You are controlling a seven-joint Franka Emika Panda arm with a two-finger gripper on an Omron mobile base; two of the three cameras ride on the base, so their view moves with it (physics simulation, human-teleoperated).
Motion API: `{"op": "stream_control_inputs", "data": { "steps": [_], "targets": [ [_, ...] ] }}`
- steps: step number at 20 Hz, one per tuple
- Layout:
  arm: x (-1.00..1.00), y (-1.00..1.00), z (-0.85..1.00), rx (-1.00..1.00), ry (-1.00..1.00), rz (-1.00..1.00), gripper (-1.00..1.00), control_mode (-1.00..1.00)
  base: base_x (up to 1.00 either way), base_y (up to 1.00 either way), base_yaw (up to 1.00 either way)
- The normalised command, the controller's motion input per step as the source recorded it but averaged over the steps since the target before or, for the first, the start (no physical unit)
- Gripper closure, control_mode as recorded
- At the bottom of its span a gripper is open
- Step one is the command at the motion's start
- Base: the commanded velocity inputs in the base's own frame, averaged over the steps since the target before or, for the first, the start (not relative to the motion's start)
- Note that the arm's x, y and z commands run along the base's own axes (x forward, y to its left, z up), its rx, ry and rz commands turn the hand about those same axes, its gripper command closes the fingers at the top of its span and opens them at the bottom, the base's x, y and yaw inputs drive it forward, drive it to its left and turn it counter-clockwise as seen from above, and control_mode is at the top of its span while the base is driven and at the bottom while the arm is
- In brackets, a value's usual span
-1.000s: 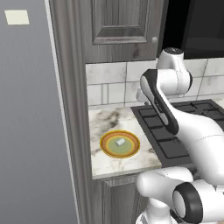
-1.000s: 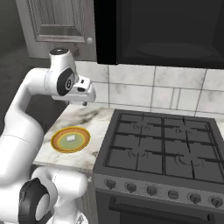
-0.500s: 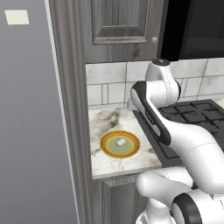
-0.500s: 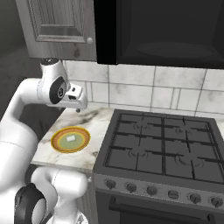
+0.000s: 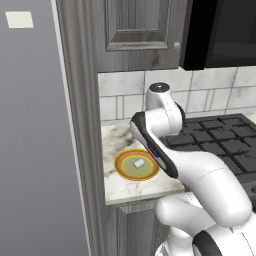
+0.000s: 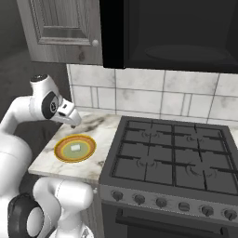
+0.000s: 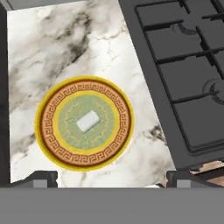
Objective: Pick up the marshmallow and place it in the cup of hot chocolate on the dining counter.
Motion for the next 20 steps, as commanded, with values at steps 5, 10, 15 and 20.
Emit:
{"op": "stream_control_inputs", "data": {
  "steps": [5, 10, 15, 20],
  "targets": [
    [0.20, 0.10, -0.41, 0.06, 0.00, -0.20, -1.00, -1.00, 0.00, 0.00, 0.00],
    [0.30, 0.01, -0.43, 0.11, 0.00, -0.14, -1.00, -1.00, 0.00, 0.00, 0.00],
    [0.16, 0.01, -0.37, 0.13, 0.00, -0.08, -1.00, -1.00, 0.00, 0.00, 0.00],
    [0.05, 0.04, -0.29, 0.03, 0.00, -0.09, -1.00, -1.00, 0.00, 0.00, 0.00]
  ]
}}
